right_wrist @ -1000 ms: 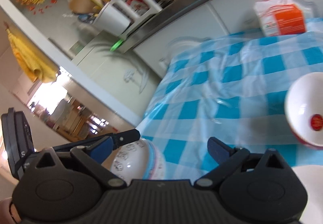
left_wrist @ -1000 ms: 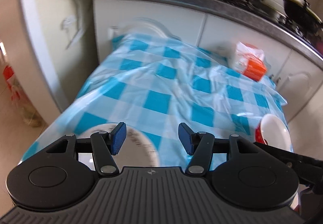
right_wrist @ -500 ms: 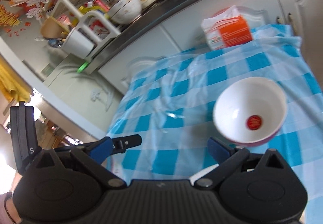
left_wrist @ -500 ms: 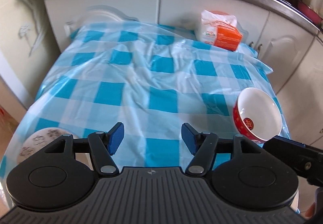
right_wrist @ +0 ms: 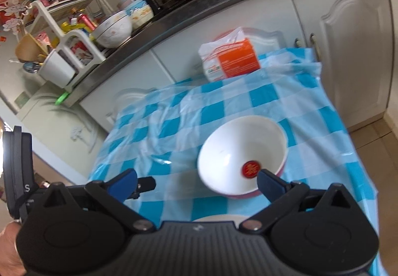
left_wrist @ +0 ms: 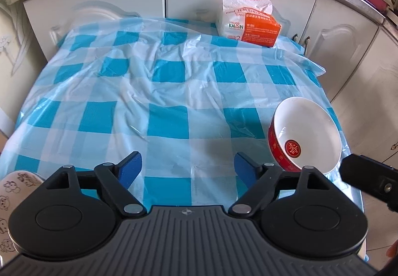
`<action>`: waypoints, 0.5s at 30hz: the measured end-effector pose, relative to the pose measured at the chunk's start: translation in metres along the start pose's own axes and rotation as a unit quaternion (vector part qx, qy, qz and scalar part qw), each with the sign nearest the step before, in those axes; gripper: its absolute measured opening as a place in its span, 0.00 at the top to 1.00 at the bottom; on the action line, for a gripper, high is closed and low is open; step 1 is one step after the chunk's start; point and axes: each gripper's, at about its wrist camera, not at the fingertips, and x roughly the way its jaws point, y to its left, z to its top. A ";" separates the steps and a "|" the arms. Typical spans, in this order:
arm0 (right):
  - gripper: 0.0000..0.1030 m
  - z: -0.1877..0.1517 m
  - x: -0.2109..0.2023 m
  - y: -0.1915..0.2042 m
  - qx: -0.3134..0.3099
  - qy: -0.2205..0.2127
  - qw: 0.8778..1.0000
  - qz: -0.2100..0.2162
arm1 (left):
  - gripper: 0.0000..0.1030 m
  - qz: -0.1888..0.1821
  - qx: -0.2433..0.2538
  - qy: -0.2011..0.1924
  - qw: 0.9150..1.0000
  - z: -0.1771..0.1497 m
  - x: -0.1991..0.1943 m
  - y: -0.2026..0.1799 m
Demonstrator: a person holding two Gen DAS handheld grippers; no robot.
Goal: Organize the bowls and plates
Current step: 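Move the left gripper to the red-exterior bowl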
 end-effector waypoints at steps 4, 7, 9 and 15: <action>0.01 0.003 -0.004 -0.005 -0.008 -0.013 1.000 -0.014 | 0.00 -0.002 -0.006 0.006 1.000 0.001 0.006 0.001; 0.01 0.004 -0.008 -0.011 -0.004 -0.021 1.000 -0.023 | 0.00 -0.007 -0.014 0.007 1.000 0.003 0.007 0.006; 0.01 0.005 -0.011 -0.014 0.003 -0.027 0.999 -0.026 | 0.00 -0.012 -0.016 0.004 1.000 0.003 0.006 0.008; 0.01 0.003 -0.022 -0.022 0.004 -0.044 0.998 -0.036 | 0.00 -0.030 -0.024 -0.003 0.999 0.003 0.002 0.012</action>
